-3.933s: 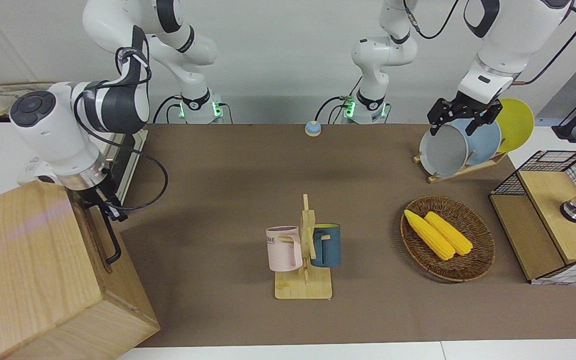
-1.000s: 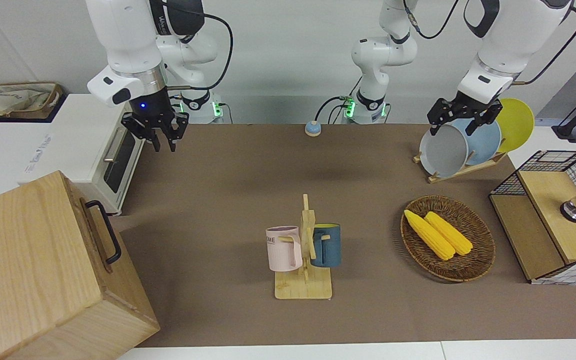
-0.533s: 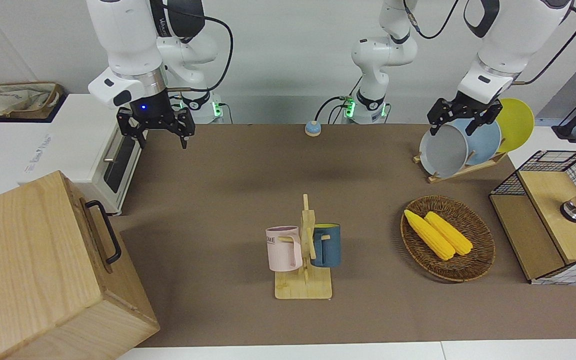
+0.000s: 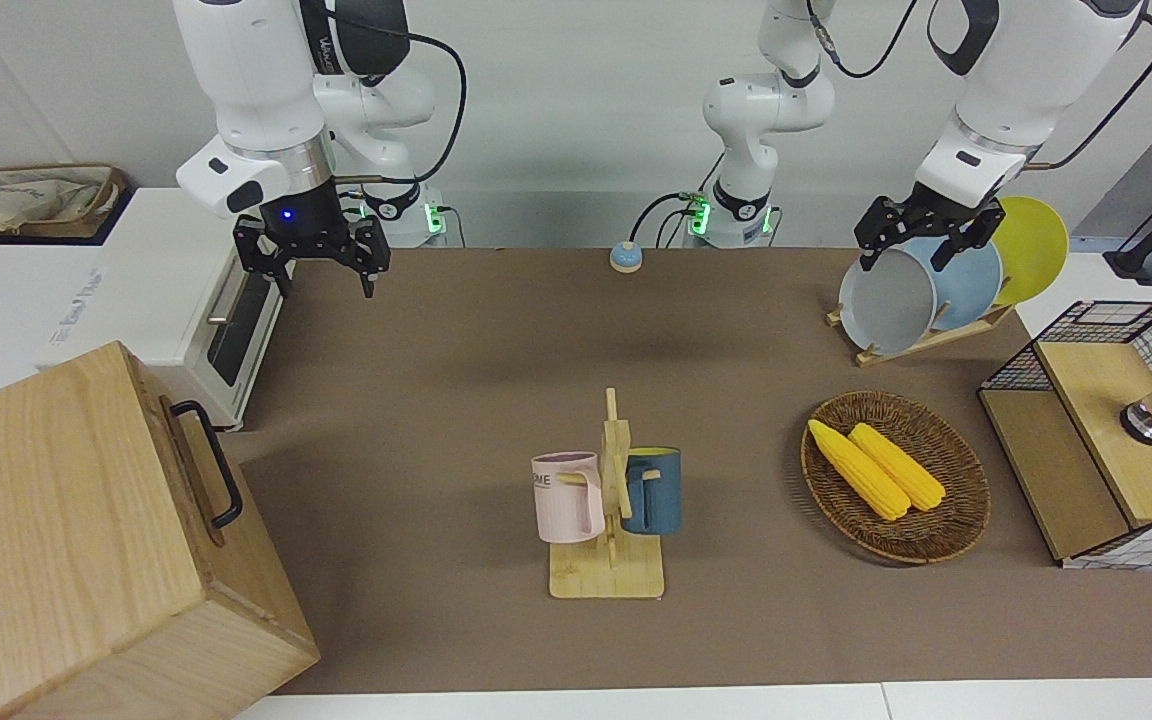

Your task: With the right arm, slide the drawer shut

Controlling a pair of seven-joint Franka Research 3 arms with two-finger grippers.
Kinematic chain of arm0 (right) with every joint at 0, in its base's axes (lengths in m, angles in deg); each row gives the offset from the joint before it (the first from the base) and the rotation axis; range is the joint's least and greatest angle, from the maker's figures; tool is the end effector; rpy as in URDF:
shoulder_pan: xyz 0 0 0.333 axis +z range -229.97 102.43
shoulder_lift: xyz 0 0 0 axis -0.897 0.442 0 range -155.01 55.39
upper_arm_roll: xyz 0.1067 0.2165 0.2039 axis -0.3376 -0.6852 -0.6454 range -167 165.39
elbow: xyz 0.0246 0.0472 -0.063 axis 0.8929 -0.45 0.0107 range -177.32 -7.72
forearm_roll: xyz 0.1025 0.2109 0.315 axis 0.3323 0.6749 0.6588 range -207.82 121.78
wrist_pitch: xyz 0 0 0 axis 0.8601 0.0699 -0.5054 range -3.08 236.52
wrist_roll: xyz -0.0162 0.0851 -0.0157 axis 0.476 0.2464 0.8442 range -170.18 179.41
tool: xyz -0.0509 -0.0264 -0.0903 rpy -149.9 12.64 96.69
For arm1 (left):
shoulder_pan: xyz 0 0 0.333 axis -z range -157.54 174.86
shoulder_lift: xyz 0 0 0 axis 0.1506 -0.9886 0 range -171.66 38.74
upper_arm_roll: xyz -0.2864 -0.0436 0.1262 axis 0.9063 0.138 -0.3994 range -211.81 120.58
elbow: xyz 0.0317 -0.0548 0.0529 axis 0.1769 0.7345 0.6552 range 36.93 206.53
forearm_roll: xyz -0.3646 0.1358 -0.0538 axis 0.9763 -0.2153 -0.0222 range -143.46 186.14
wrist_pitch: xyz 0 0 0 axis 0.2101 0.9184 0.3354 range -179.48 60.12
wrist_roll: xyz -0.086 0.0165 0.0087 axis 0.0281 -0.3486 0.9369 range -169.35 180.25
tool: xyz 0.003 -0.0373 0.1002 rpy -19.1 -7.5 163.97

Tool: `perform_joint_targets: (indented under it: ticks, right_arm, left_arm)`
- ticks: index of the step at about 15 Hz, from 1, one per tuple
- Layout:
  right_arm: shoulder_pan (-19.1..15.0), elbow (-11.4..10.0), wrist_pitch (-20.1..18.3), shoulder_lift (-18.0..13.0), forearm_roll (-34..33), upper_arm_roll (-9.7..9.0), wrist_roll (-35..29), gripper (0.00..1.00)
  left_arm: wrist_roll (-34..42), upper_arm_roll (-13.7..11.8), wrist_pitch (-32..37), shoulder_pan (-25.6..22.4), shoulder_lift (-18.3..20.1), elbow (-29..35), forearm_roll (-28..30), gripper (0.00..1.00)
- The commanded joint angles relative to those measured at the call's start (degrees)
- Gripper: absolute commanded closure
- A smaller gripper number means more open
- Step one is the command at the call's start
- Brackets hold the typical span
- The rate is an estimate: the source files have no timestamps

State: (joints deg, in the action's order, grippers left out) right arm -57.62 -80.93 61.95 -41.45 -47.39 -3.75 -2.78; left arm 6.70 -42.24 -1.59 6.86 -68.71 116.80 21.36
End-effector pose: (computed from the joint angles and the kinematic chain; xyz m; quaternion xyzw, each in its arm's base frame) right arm 0.5945 0.0844 0.6241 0.9992 0.0139 0.0219 0.0316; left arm 0.5612 -0.0147 0.6261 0.9996 -0.0247 -0.0167 0.0013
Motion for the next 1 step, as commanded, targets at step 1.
perform_joint_targets:
  ticks: [1]
  right_arm:
    - [-0.5, -1.5, 1.1, -1.1, -0.9, -0.30, 1.2, 0.011]
  left_arm:
    - [0.5, 0.4, 1.1, -0.3, -0.7, -1.5, -1.0, 0.01]
